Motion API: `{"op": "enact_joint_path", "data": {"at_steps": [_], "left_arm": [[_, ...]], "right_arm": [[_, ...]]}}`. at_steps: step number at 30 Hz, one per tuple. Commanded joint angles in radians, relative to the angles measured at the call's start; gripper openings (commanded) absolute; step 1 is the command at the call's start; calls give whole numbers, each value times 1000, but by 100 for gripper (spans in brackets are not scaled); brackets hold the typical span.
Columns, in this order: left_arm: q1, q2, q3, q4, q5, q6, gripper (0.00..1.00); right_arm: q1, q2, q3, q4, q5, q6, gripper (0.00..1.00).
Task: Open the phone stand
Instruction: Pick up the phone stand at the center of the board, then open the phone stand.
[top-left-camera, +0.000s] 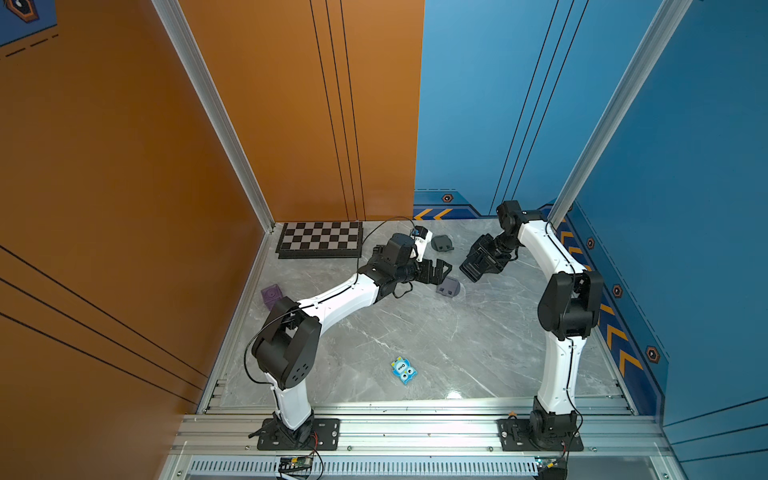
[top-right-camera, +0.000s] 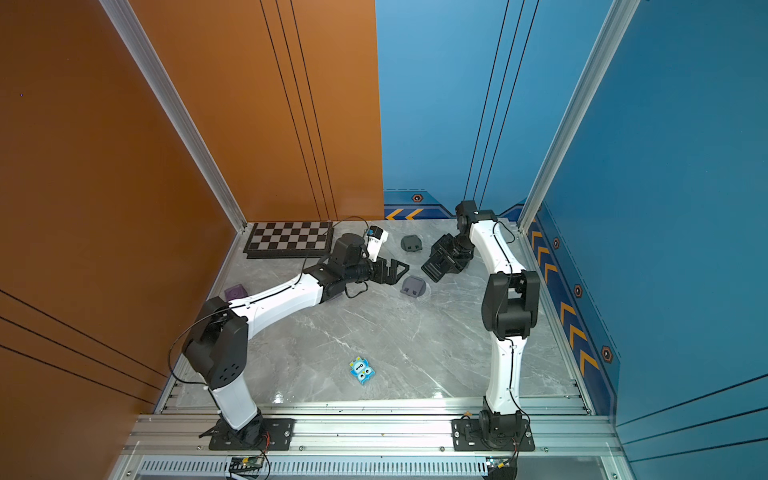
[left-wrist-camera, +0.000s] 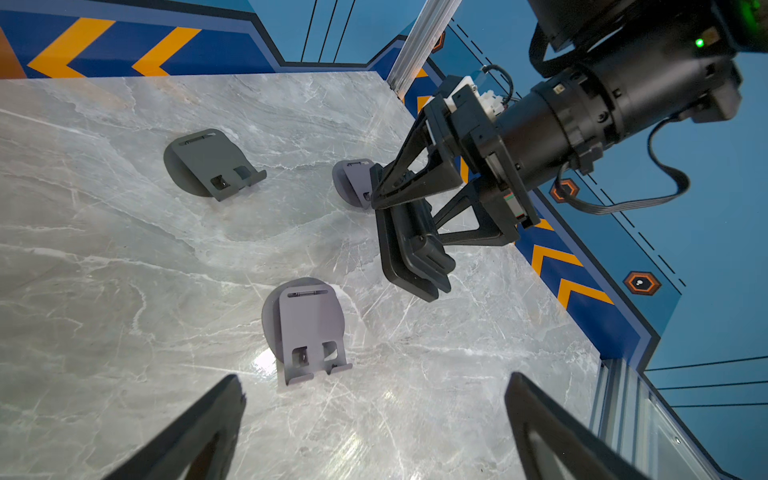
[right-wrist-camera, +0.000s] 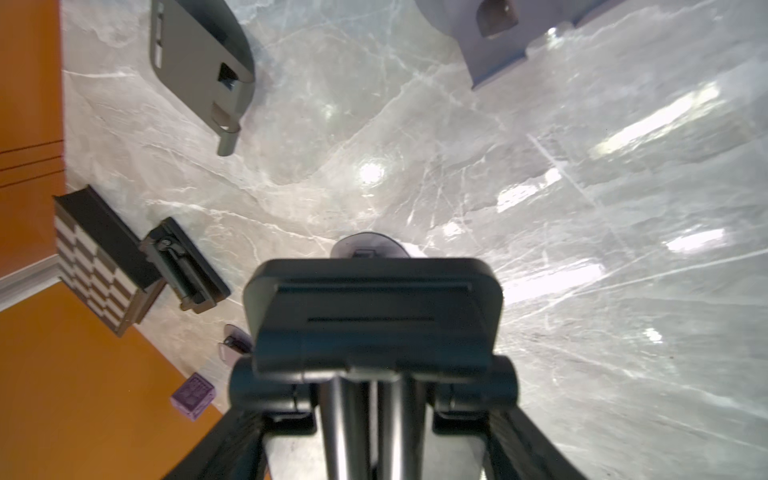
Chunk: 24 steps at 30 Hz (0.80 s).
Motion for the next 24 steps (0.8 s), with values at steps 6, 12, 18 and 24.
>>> {"op": "enact_joint_path", "data": {"at_steps": [6,12,18,24], "left_arm": [[3,73,62,85,27,-61,71],[12,100,88,91,32,-67,70],[19,118,103,92,36,-71,70],[23,126,96,92,29,-74,69]], "right_arm": [[3,-88,20,115,-114,172,16],[25,-93,23,153,-140,216,16],[55,-91,27,181,-154,241,17],[74,-88,38,205,-173,264,17]]}}
